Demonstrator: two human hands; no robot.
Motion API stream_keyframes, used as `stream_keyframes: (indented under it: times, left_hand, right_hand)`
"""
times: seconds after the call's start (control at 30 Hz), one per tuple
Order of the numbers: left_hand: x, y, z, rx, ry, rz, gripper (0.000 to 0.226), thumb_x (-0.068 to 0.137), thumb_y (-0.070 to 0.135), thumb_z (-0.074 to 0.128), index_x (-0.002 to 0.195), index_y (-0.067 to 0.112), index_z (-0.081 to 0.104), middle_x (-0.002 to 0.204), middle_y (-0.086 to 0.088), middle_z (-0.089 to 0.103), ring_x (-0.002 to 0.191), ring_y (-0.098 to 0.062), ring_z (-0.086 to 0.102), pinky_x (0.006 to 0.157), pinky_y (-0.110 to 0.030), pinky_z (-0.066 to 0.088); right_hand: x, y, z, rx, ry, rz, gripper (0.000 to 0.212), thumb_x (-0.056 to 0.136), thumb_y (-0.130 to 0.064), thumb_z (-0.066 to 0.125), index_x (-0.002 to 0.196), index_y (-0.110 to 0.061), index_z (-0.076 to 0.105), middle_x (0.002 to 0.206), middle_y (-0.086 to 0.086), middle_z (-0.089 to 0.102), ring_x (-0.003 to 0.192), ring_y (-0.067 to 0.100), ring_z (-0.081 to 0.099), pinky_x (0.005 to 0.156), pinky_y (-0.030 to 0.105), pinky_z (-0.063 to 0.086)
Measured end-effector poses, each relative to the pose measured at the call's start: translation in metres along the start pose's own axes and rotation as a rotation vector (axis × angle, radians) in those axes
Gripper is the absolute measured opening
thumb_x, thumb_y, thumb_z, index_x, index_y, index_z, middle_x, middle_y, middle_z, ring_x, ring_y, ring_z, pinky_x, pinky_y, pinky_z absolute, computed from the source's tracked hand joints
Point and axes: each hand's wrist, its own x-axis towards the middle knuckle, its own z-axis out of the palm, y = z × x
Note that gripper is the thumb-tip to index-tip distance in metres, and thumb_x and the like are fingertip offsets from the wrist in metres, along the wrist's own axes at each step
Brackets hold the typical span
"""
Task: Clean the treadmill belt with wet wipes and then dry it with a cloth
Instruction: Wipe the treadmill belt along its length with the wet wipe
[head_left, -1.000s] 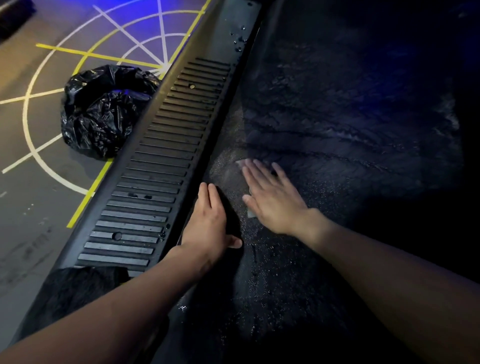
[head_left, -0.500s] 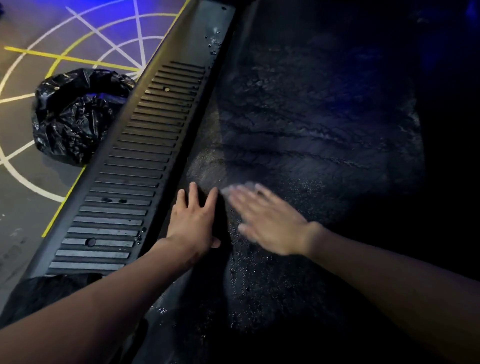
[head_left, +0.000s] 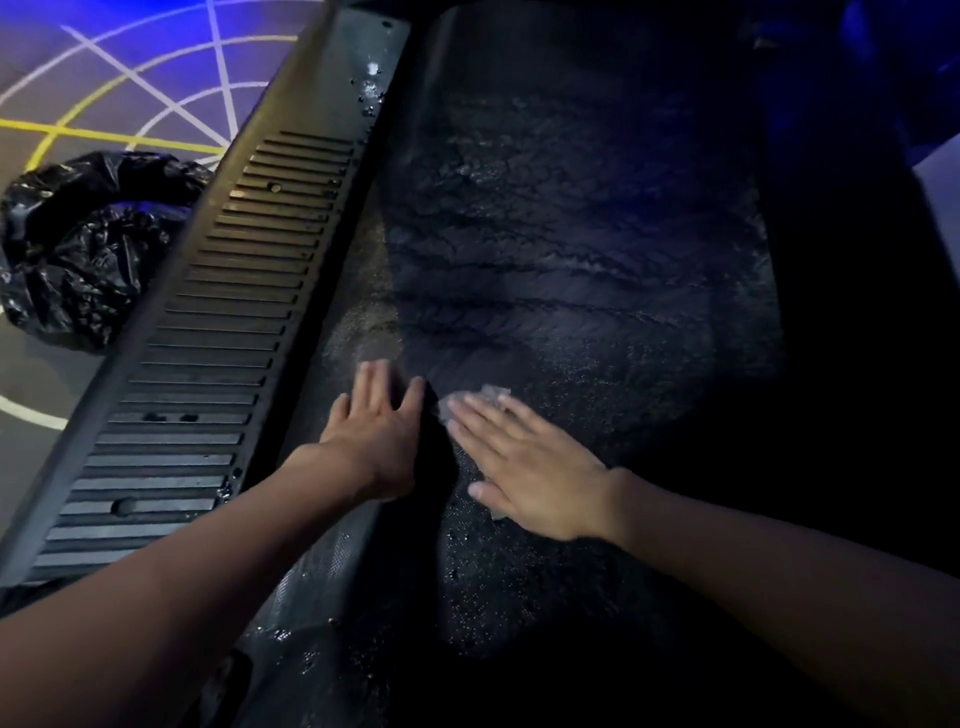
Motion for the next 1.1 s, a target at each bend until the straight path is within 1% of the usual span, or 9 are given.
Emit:
stream_keyframes:
  times: [0.13,0.2,0.3,0.43,0.6,0.73,0.9,1.0,1.1]
  left_hand:
    - [0.008,0.016,-0.002,-0.060,-0.037,0.039,0.131,0.072,0.073,0.063,0.151,0.000,-0.012,0.158,-0.014,-0.026,0.147,-0.031,-0.019,0.122,-0.044,0.007]
    - [0.007,0.021,0.003,-0.052,-0.027,0.018,0.138,0.067,0.078,0.064,0.150,-0.001,-0.013,0.158,-0.017,-0.026,0.147,-0.033,-0.019,0.122,-0.048,0.006]
    - [0.005,0.031,0.006,-0.020,0.022,0.010,0.136,0.066,0.072,0.071,0.152,0.009,-0.014,0.157,-0.024,-0.023,0.146,-0.041,-0.016,0.118,-0.057,0.011]
    - [0.006,0.040,0.000,-0.005,-0.010,0.014,0.131,0.068,0.061,0.077,0.151,0.030,-0.019,0.155,-0.027,-0.024,0.144,-0.047,-0.016,0.112,-0.067,0.015]
    - [0.013,0.047,-0.003,0.099,0.031,0.157,0.129,0.068,0.052,0.080,0.153,0.007,-0.006,0.160,-0.013,-0.020,0.149,-0.031,-0.012,0.119,-0.052,0.018]
    - [0.011,0.060,-0.007,0.088,-0.009,0.179,0.123,0.073,0.044,0.078,0.153,0.019,-0.013,0.158,-0.024,-0.019,0.147,-0.041,-0.012,0.120,-0.051,0.016]
    - [0.008,0.078,-0.007,0.082,-0.037,0.135,0.124,0.069,0.071,0.068,0.148,0.041,-0.023,0.153,-0.030,-0.024,0.144,-0.048,-0.016,0.117,-0.059,0.011]
    - [0.008,0.082,-0.006,0.107,-0.030,0.119,0.126,0.068,0.071,0.070,0.149,0.040,-0.022,0.153,-0.032,-0.023,0.143,-0.050,-0.015,0.115,-0.062,0.014]
    - [0.007,0.085,-0.005,0.098,-0.026,0.114,0.128,0.066,0.069,0.072,0.149,0.038,-0.020,0.155,-0.025,-0.025,0.144,-0.047,-0.018,0.114,-0.065,0.014]
  right_hand:
    - [-0.006,0.030,-0.007,0.052,-0.028,0.288,0.066,0.104,-0.049,0.002,0.152,-0.009,-0.021,0.162,0.009,-0.025,0.146,0.021,-0.030,0.121,0.043,-0.015]
    - [-0.012,0.021,0.003,0.076,0.011,0.285,0.068,0.103,-0.050,0.001,0.153,-0.007,-0.018,0.161,0.012,-0.024,0.147,0.024,-0.029,0.122,0.046,-0.011]
    - [-0.033,0.016,0.011,0.026,0.002,0.060,0.068,0.104,-0.050,0.005,0.156,-0.008,-0.008,0.163,0.010,-0.016,0.150,0.023,-0.020,0.123,0.045,-0.007]
    - [-0.041,0.045,0.004,0.099,0.020,0.412,0.068,0.102,-0.049,-0.002,0.154,-0.007,-0.014,0.163,0.011,-0.020,0.149,0.023,-0.022,0.123,0.048,-0.002]
    - [-0.067,0.031,0.022,-0.018,0.059,0.064,0.067,0.105,-0.049,0.011,0.156,-0.006,0.004,0.165,0.011,-0.002,0.153,0.024,-0.006,0.124,0.045,0.001]
    - [-0.069,0.060,0.018,0.080,0.098,0.480,0.073,0.099,-0.053,-0.001,0.155,-0.006,-0.005,0.165,0.012,-0.008,0.152,0.023,-0.012,0.124,0.044,-0.003]
    - [-0.094,0.065,0.030,-0.002,0.108,0.226,0.066,0.105,-0.048,0.014,0.156,-0.006,0.014,0.165,0.011,0.009,0.153,0.022,0.002,0.124,0.045,0.005]
    - [-0.099,0.084,0.023,0.122,0.195,0.634,0.071,0.104,-0.049,0.009,0.153,0.001,0.023,0.162,0.018,0.020,0.151,0.027,0.013,0.121,0.052,0.017]
    - [-0.105,0.061,0.038,0.029,0.133,0.363,0.069,0.104,-0.049,0.016,0.155,-0.002,0.018,0.164,0.014,0.010,0.153,0.026,0.008,0.123,0.047,0.012]
